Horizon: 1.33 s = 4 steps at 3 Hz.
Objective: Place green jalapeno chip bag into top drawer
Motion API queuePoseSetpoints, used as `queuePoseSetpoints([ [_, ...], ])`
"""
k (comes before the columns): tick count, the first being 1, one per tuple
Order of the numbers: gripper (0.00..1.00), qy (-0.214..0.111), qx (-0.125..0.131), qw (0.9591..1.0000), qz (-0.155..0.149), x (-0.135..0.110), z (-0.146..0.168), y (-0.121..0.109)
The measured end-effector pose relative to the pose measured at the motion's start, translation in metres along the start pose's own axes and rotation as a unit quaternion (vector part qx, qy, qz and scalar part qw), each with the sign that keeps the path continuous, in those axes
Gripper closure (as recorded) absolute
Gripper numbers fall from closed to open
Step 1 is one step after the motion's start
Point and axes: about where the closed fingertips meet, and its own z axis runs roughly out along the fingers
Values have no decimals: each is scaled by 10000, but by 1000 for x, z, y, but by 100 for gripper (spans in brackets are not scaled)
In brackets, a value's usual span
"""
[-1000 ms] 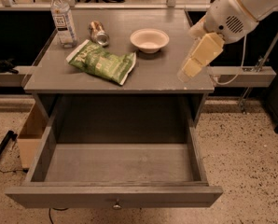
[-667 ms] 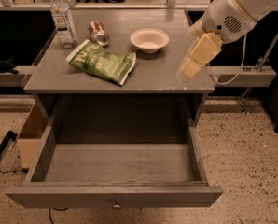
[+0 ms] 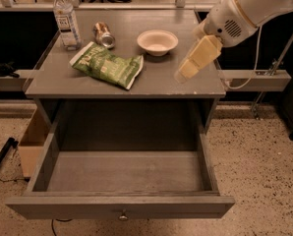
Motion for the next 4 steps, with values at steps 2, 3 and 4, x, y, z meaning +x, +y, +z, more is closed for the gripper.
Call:
queuePoseSetpoints([
  [2, 0, -736, 683, 9948, 141, -44, 12, -41],
  [3, 0, -901, 709, 9929, 307, -57, 44, -54],
  [4, 0, -902, 709, 9929, 322, -57, 46, -54],
])
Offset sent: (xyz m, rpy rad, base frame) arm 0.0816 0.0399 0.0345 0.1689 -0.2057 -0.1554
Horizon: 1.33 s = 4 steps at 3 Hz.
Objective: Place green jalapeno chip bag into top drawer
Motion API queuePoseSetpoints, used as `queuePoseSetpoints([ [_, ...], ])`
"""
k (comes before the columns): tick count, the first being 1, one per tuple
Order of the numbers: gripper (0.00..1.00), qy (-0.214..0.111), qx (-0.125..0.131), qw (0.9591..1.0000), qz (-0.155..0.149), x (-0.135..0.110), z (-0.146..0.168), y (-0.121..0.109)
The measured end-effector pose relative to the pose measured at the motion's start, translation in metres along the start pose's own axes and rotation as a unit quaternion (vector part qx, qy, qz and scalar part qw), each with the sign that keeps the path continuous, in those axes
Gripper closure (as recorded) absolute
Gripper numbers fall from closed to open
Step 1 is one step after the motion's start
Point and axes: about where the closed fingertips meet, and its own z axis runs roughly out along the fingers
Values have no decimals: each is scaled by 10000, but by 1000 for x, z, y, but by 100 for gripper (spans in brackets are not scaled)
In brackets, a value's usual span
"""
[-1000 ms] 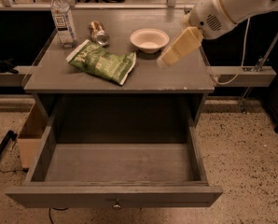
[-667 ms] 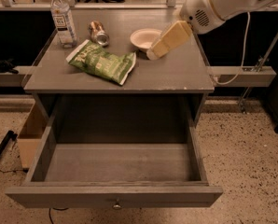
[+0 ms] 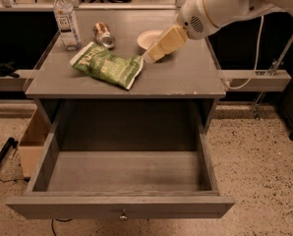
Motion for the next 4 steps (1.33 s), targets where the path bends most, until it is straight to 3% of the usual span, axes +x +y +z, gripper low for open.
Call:
queuePoseSetpoints([
  [1, 0, -70, 94, 9999, 24, 0, -3, -7],
  [2, 0, -72, 60, 10000, -3, -7, 16, -10],
  [4, 0, 191, -215, 9996, -32, -9, 79, 2],
])
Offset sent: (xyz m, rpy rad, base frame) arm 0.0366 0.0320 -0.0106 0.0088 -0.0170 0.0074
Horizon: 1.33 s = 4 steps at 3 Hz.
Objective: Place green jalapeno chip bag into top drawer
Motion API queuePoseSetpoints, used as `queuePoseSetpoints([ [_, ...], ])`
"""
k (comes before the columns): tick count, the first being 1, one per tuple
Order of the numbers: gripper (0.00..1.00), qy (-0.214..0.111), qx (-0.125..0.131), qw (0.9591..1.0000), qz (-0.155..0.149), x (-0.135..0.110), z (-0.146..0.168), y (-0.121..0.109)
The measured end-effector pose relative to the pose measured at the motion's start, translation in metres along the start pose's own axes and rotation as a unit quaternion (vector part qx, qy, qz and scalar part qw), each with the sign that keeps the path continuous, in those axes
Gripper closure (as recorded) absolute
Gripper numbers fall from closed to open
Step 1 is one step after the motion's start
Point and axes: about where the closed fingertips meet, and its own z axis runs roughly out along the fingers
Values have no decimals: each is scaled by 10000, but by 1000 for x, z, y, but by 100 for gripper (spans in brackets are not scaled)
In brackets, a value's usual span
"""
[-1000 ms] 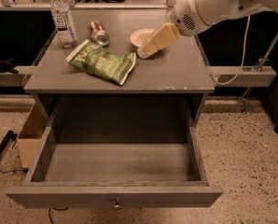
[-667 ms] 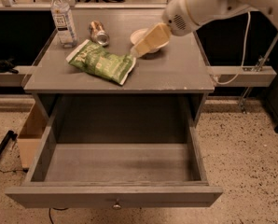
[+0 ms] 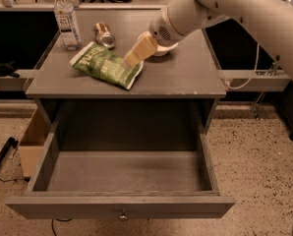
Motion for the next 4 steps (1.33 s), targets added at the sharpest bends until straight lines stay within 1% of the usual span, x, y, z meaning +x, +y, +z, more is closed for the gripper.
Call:
queuePoseSetpoints([
  [1, 0, 155, -166, 9997, -4, 3, 29, 12],
  [2, 0, 298, -232, 9992, -88, 1, 50, 15],
  [3, 0, 489, -344, 9979, -239, -8, 82, 18],
  [4, 0, 475, -254, 9984, -163, -3, 76, 13],
])
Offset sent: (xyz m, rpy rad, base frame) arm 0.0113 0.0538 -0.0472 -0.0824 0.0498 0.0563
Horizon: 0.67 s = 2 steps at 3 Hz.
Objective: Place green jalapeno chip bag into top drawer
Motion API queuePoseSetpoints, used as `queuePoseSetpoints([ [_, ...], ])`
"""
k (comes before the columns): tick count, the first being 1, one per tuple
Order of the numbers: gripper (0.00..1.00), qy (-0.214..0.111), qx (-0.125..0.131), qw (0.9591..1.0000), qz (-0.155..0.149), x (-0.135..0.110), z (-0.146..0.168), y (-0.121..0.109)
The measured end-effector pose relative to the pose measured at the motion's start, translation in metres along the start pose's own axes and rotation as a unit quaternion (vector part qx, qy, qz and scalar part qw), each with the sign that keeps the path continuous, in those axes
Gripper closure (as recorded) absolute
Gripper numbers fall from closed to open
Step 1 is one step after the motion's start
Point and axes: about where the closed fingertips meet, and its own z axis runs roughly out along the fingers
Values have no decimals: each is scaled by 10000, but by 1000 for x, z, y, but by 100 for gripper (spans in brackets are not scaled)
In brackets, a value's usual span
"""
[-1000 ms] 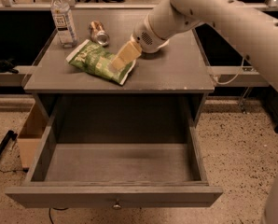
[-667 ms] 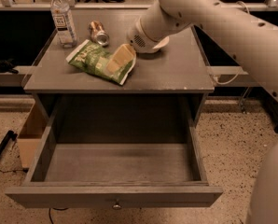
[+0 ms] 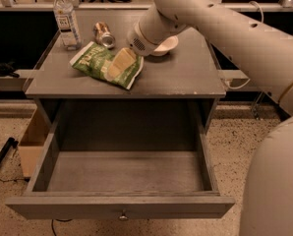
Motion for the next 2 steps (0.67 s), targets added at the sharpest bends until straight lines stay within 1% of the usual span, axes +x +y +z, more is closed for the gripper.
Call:
queuePoseSetpoints([
  [1, 0, 44, -18, 10000, -25, -7, 11, -4],
  [2, 0, 95, -59, 9998, -145, -21, 22, -5],
])
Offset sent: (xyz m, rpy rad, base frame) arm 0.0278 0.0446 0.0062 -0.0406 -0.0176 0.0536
